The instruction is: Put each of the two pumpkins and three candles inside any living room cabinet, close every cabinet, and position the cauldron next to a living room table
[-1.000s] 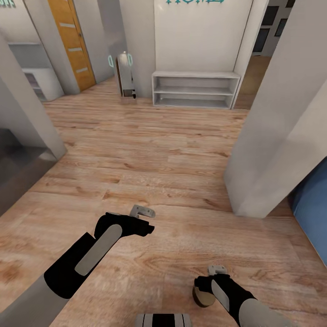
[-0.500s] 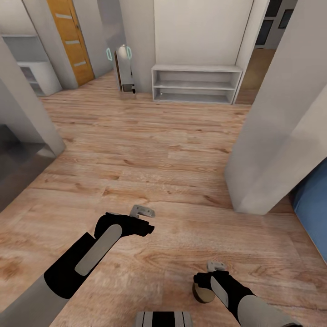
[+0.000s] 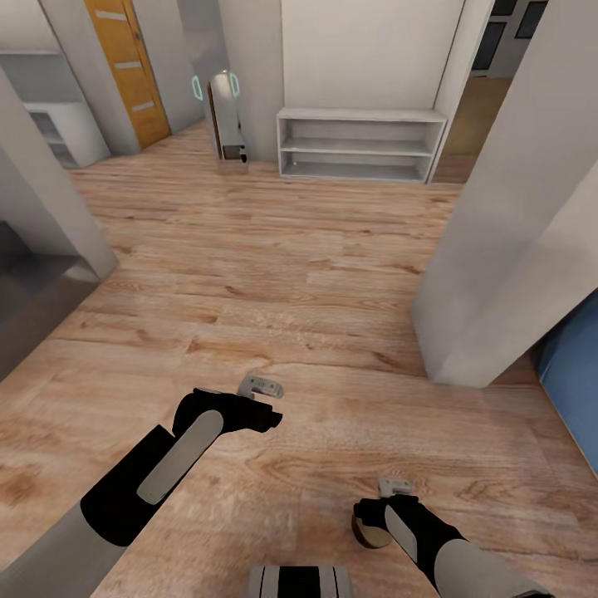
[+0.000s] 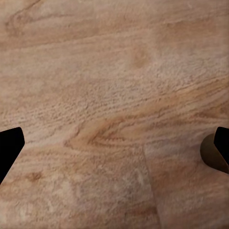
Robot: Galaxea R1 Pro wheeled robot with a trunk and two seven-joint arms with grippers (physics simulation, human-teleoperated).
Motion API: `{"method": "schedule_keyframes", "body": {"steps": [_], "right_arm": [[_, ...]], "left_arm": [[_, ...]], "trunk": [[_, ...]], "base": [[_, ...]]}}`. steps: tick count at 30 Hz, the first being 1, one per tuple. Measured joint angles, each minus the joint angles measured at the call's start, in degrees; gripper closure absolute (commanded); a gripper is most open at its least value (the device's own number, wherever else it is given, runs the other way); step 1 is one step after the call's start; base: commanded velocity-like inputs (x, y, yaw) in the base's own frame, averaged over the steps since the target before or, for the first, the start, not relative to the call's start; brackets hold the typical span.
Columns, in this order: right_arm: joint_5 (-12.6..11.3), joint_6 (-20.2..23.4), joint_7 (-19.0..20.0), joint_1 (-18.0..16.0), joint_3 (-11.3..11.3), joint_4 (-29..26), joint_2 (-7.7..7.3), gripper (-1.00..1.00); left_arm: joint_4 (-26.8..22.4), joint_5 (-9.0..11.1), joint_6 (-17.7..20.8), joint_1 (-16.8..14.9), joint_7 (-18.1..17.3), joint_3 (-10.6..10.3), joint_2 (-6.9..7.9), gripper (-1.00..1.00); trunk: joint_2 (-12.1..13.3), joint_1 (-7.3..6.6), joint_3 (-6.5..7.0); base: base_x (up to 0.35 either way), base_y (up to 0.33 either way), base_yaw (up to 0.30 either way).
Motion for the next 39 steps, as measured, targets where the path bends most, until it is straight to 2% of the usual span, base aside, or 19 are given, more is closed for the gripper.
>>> {"method": "schedule_keyframes", "body": {"steps": [5,11,29,30,39], "right_arm": [[-0.01,0.0,0.0,0.0,0.0,0.05,-0.09,-1.0],[0.04,0.0,0.01,-0.02,0.04,0.04,-0.11,-1.0],[0.25,0.02,-0.02,-0.01,0.1,0.14,0.05,-1.0],[0.25,0.02,-0.02,-0.01,0.1,0.14,0.06,1.0],[0.28,0.02,-0.02,-0.01,0.12,0.15,0.06,1.0]], "left_arm": [[0.05,0.0,0.0,0.0,0.03,-0.05,-0.04,-1.0],[0.05,-0.02,0.0,0.0,0.0,-0.06,-0.05,-1.0],[0.01,0.0,0.0,0.0,0.0,-0.04,-0.04,-1.0],[0.02,0.0,0.0,0.0,0.0,-0.02,-0.04,-1.0],[0.06,0.0,0.0,0.0,0.0,0.03,-0.02,-1.0]], "trunk": [[0.0,0.0,0.0],[-0.08,0.15,-1.32],[-0.08,0.15,-1.33],[-0.08,0.15,-1.33],[-0.08,0.15,-1.33]], "base": [[0.0,0.0,0.0],[0.0,0.0,0.0],[0.0,0.0,0.0],[0.0,0.0,0.0],[0.0,0.0,0.0]]}}
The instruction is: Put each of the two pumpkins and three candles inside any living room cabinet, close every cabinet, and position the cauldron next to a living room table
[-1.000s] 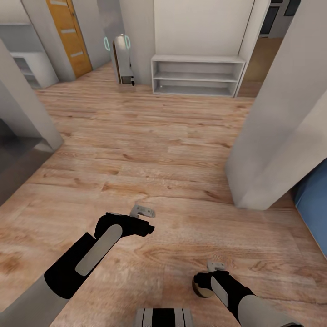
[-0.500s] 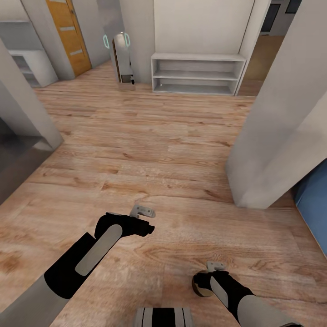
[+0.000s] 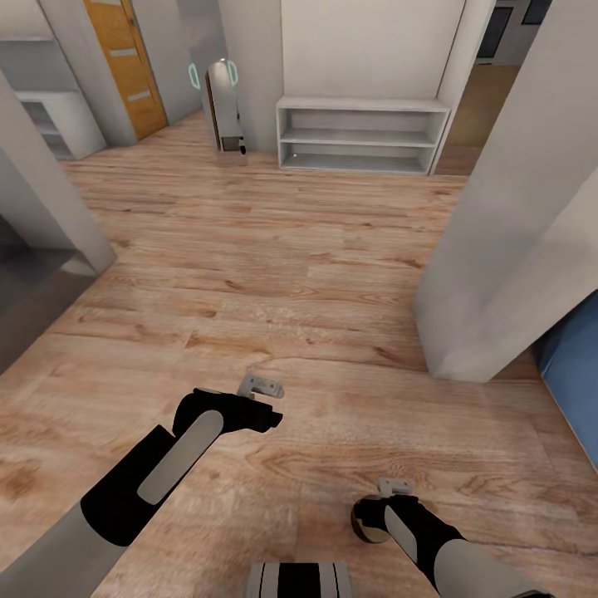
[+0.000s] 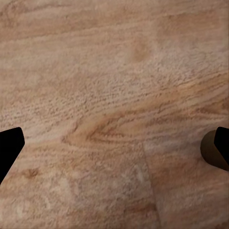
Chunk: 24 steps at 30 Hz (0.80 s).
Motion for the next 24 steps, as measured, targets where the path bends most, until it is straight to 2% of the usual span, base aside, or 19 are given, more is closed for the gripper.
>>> {"method": "schedule_keyframes", "body": {"steps": [24], "right_arm": [[-0.13,-0.01,0.07,0.01,-0.04,0.71,0.0,1.0]], "left_arm": [[-0.03,0.0,0.0,0.0,0.0,0.09,-0.01,-1.0]], "trunk": [[0.01,-0.03,0.21]], "base": [[0.0,0.0,0.0]]}}
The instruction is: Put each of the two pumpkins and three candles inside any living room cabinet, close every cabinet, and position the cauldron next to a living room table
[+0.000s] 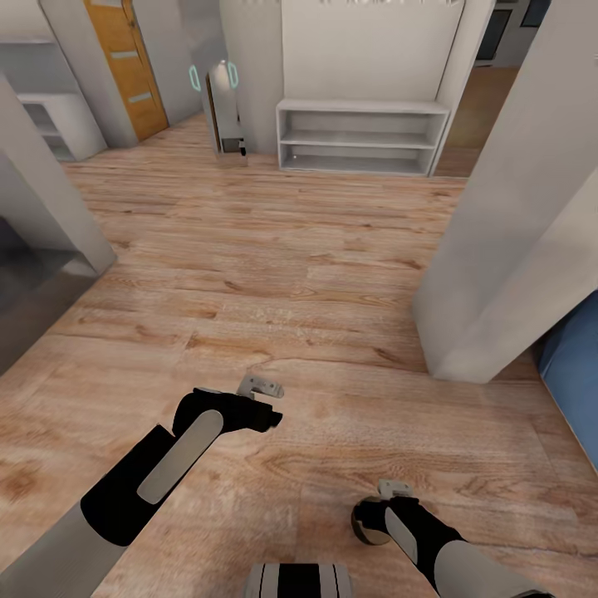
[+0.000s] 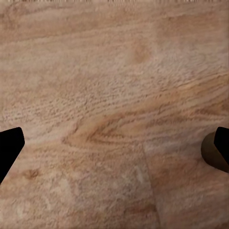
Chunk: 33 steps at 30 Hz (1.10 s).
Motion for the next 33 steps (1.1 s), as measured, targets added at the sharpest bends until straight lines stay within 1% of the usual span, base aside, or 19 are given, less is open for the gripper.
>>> {"method": "schedule_keyframes", "body": {"steps": [7,17,24,33], "right_arm": [[0.01,-0.05,-0.03,-0.01,0.0,-0.02,-0.06,1.0],[-0.05,-2.65,-0.03,-0.01,0.06,-0.01,-0.08,1.0],[-0.44,-3.08,0.01,0.16,-0.13,-0.67,-0.33,1.0],[-0.44,-3.12,0.04,0.46,-0.17,-1.03,-0.42,1.0]], "left_arm": [[0.0,-0.01,0.0,0.0,0.02,-0.16,-0.02,-1.0],[0.17,-0.08,0.0,0.0,0.07,-0.09,-0.02,-1.0],[0.69,0.06,0.0,0.0,0.08,0.16,-0.46,-1.0],[2.2,0.15,0.0,0.0,0.14,0.33,-0.62,-1.0]], "trunk": [[0.09,-0.18,1.55],[0.23,-0.44,3.77],[0.32,-0.62,5.32],[0.44,-0.85,7.32]], "base": [[0.0,0.0,0.0],[0.0,0.0,0.0],[0.0,0.0,0.0],[0.0,0.0,0.0]]}}
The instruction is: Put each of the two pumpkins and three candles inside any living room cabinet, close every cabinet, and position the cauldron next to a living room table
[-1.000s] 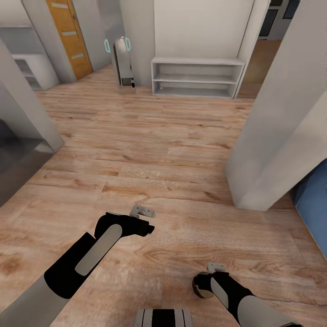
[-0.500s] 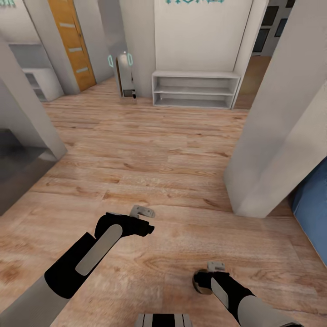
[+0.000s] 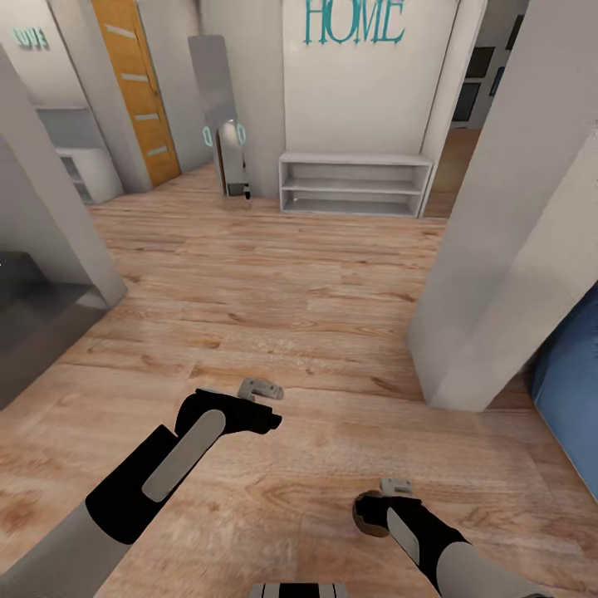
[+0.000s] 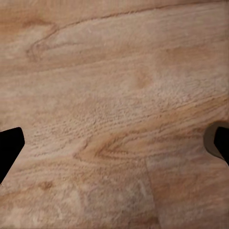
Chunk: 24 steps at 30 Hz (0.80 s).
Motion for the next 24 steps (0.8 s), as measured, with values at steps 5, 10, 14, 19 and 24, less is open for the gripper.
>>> {"method": "schedule_keyframes", "body": {"steps": [5,10,14,19,24], "right_arm": [[-0.02,-0.03,0.02,0.1,0.05,-0.05,0.0,1.0],[-0.26,0.01,0.04,0.17,0.04,-1.51,0.0,1.0],[-0.33,0.03,0.05,0.25,0.04,-2.37,0.03,1.0],[-0.36,0.02,0.1,0.32,0.01,-2.63,0.0,1.0],[-0.44,0.01,0.13,0.34,0.15,-2.72,0.06,1.0]], "left_arm": [[0.2,-0.03,0.0,0.0,2.46,0.03,-0.02,-1.0],[0.23,0.02,-0.01,0.0,5.04,-0.09,-0.02,-1.0],[0.24,0.02,-0.01,0.0,5.39,-0.06,-0.02,-1.0],[0.24,-0.01,-0.01,0.0,5.52,-0.2,-0.02,-1.0],[0.28,-0.02,-0.02,-0.01,5.54,-0.1,0.01,-1.0]], "trunk": [[0.07,-0.13,1.11],[0.13,-0.26,2.22],[0.19,-0.34,3.1],[0.26,-0.45,4.21],[0.32,-0.6,5.32]], "base": [[0.0,0.0,0.0],[-0.014,0.0,0.0],[-0.212,0.0,0.0],[-0.313,0.0,-0.04],[-0.225,0.0,-0.224]]}}
